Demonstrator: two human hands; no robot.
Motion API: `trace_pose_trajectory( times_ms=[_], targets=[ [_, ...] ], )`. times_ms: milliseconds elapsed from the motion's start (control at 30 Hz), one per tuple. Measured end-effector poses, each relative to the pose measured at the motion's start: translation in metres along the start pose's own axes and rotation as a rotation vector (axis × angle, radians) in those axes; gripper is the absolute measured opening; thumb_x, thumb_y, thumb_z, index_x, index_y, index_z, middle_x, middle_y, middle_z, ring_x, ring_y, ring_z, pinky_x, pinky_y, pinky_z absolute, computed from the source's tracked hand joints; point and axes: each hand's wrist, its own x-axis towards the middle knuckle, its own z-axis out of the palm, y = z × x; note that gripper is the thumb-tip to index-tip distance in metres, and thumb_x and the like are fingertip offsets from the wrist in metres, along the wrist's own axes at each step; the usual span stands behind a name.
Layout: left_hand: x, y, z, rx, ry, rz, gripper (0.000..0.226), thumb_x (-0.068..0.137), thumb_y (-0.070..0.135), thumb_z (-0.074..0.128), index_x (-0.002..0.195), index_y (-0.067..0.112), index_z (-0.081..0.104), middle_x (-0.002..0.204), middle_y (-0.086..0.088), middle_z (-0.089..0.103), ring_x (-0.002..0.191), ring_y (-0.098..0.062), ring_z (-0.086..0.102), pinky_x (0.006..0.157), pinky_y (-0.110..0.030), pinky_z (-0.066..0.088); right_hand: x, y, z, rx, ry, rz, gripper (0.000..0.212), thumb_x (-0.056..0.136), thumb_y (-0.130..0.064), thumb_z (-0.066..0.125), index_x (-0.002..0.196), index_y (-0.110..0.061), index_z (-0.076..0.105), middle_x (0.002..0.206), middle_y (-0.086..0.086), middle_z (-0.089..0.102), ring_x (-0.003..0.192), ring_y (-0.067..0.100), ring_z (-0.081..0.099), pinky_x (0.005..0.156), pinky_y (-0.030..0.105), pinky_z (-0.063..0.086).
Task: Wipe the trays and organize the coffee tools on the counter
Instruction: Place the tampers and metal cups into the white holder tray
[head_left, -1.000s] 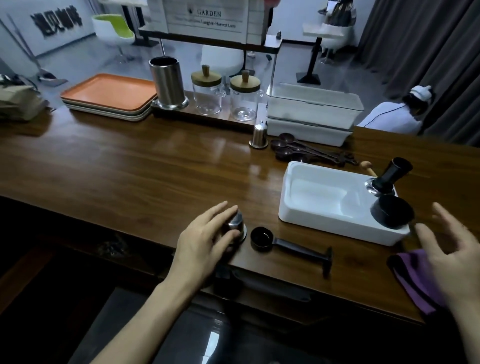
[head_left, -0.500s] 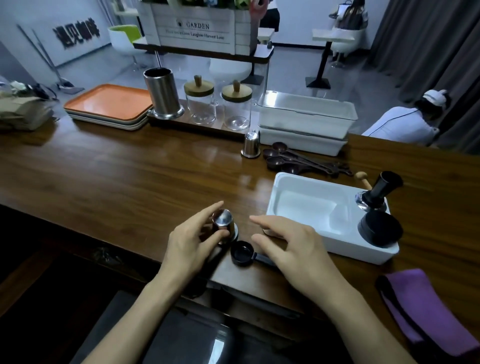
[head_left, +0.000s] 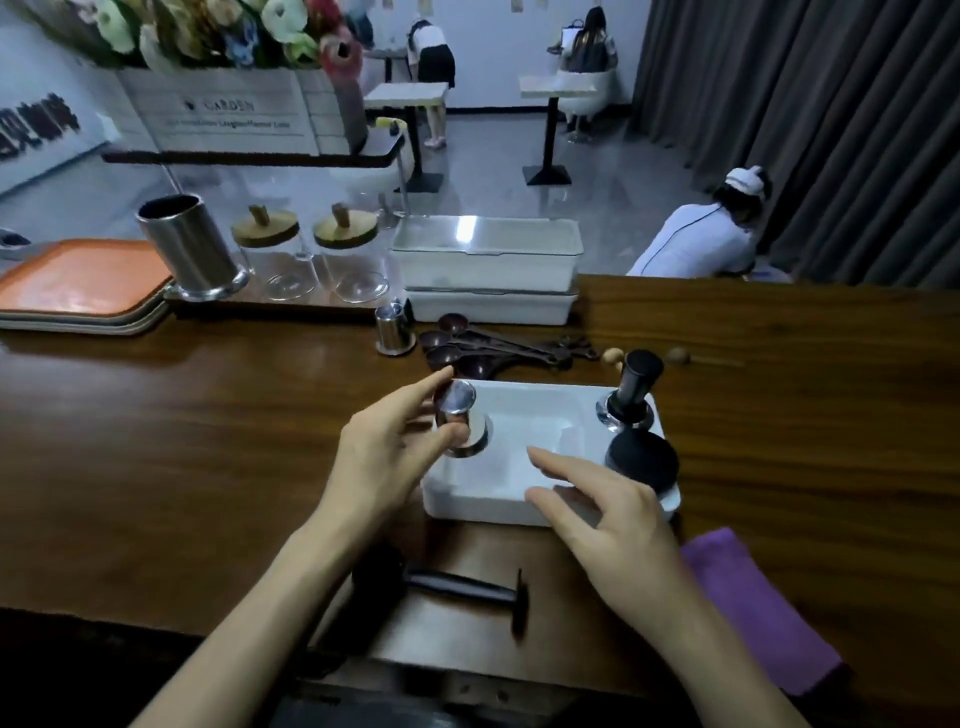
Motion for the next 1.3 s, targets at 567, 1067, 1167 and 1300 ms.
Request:
trace_pose_trajectory(
  times_ms=[567, 1067, 1167, 1300],
  targets=[
    [0.072, 0.001, 0.065, 0.065, -0.406, 0.097, 0.044, 0.086, 0.025, 0.080, 0.126, 0.034, 0.064, 0.111, 0.026, 0.067, 0.105, 0.006, 0.065, 0.089, -0.011, 0.049, -0.022, 0.038, -0.037, -0.188, 0.540, 0.189, 0.039, 0.092, -0.026, 0.070, 0.130, -0.024, 0.068, 0.129, -0.028, 0.059, 0.125, -0.012, 0.050, 0.106, 0.016, 0.043],
    [0.072, -0.007, 0.064, 0.141, -0.439, 0.096, 0.047, 0.089, 0.027, 0.076, 0.133, 0.031, 0.060, 0.118, 0.018, 0.067, 0.108, 0.000, 0.062, 0.089, -0.010, 0.045, -0.026, 0.060, -0.026, -0.017, 0.340, 0.454, 0.088, 0.070, -0.069, 0.070, 0.150, -0.041, 0.043, 0.144, -0.018, 0.054, 0.133, 0.006, 0.050, 0.111, 0.036, 0.046],
    [0.071, -0.009, 0.066, 0.166, -0.440, 0.078, 0.047, 0.087, 0.025, 0.078, 0.131, 0.029, 0.061, 0.115, 0.017, 0.068, 0.103, 0.000, 0.063, 0.079, 0.003, 0.037, -0.026, 0.060, -0.026, -0.012, 0.341, 0.469, 0.091, 0.067, -0.071, 0.070, 0.149, -0.043, 0.043, 0.144, -0.016, 0.055, 0.132, 0.008, 0.050, 0.110, 0.038, 0.046],
    [0.070, -0.011, 0.073, 0.197, -0.463, 0.113, 0.043, 0.086, 0.023, 0.079, 0.125, 0.026, 0.062, 0.120, 0.018, 0.054, 0.104, -0.005, 0.063, 0.086, -0.009, 0.044, -0.025, 0.061, -0.027, -0.038, 0.337, 0.454, 0.086, 0.071, -0.062, 0.075, 0.149, -0.042, 0.044, 0.139, -0.023, 0.054, 0.131, 0.007, 0.051, 0.108, 0.029, 0.045]
  ],
)
